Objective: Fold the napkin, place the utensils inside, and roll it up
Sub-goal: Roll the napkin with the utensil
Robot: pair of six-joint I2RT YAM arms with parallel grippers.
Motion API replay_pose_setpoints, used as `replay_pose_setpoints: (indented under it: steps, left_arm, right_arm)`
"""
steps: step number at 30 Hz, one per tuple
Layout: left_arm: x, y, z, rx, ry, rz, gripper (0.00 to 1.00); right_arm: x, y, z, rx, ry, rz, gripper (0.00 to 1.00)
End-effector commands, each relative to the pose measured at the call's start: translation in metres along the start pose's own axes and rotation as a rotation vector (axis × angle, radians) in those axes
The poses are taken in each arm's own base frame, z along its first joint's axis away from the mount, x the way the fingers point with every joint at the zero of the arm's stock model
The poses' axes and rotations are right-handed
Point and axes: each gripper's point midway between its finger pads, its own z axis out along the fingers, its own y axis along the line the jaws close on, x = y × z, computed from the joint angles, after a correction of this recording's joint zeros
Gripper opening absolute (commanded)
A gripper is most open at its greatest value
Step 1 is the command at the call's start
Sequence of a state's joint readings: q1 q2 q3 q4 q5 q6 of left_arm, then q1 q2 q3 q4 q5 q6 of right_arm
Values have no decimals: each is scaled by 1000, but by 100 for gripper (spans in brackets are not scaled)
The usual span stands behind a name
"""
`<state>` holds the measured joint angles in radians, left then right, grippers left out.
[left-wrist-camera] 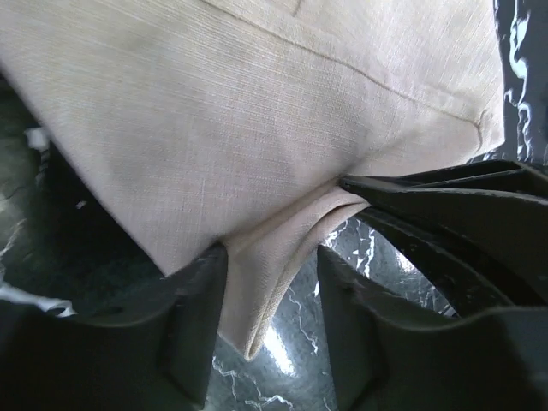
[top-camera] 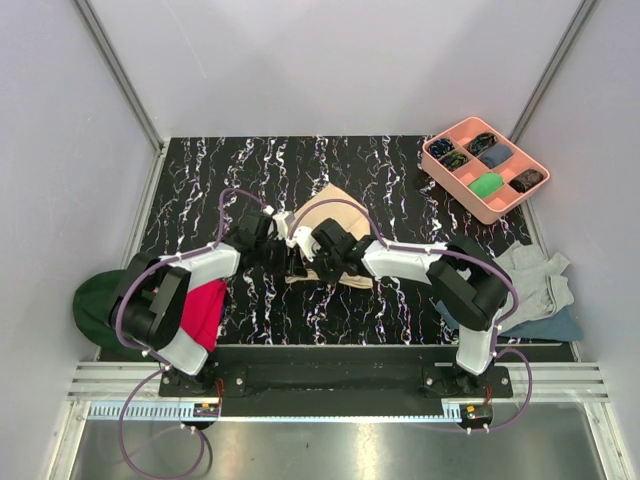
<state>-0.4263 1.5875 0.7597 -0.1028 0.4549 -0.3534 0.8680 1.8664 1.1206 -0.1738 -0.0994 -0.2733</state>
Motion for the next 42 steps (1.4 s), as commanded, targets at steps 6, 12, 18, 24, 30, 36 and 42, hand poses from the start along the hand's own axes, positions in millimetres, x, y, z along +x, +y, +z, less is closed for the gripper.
replay_pose_setpoints:
  steps: [6, 12, 18, 24, 30, 36, 42]
  left_arm:
    - [-23, -5, -45, -30, -202, 46, 66]
    - [-19, 3, -70, -98, -332, 50, 75]
    - [-13, 2, -85, -95, -418, 64, 83]
    - [6, -4, -78, -27, -372, 67, 84]
    - [9, -3, -68, -10, -359, 78, 86]
    - [12, -12, -55, 73, -327, 116, 87]
    - [19, -11, -40, 95, -262, 101, 87]
  right_arm:
    - [20, 36, -11, -199, 190, 109, 0]
    - [20, 48, -12, -313, 244, 174, 0]
    - [19, 56, -8, -472, 255, 267, 0]
    - [10, 46, -10, -592, 219, 399, 0]
    - [10, 40, -10, -668, 218, 467, 0]
    - [16, 36, -5, -722, 251, 542, 0]
    - [17, 31, -2, -748, 269, 578, 0]
